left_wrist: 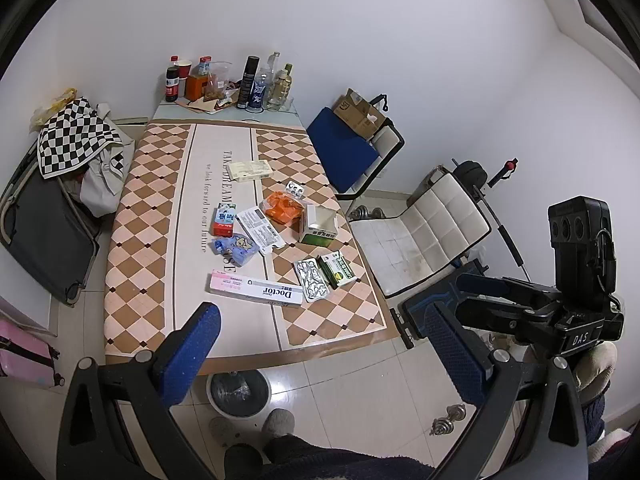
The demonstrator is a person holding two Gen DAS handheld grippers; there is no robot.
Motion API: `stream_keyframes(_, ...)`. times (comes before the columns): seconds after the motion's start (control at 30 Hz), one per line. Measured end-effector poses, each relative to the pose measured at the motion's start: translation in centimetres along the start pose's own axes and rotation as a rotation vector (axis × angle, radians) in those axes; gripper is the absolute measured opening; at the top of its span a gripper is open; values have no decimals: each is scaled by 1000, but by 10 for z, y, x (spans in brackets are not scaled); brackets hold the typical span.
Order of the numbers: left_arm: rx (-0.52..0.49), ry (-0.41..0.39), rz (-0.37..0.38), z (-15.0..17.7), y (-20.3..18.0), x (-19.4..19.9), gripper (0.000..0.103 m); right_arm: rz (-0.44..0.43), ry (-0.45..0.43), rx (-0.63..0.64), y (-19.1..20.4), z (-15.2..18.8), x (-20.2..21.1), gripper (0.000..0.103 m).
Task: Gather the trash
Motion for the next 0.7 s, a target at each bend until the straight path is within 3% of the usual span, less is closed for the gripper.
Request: stream_keyframes(0.7,0,-3,4,0,0,1,103,0,-1,0,6,-6,2,103)
Point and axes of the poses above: each gripper's, at about its wrist camera, not at the fingertips, and x roughly against the way its jaws point, y to its left, z to its underside, the point moved 5 cm from there along -x, roughly the way its jaws point, and after that the axes turned 10 degrees about x, right-handed, at the moved point
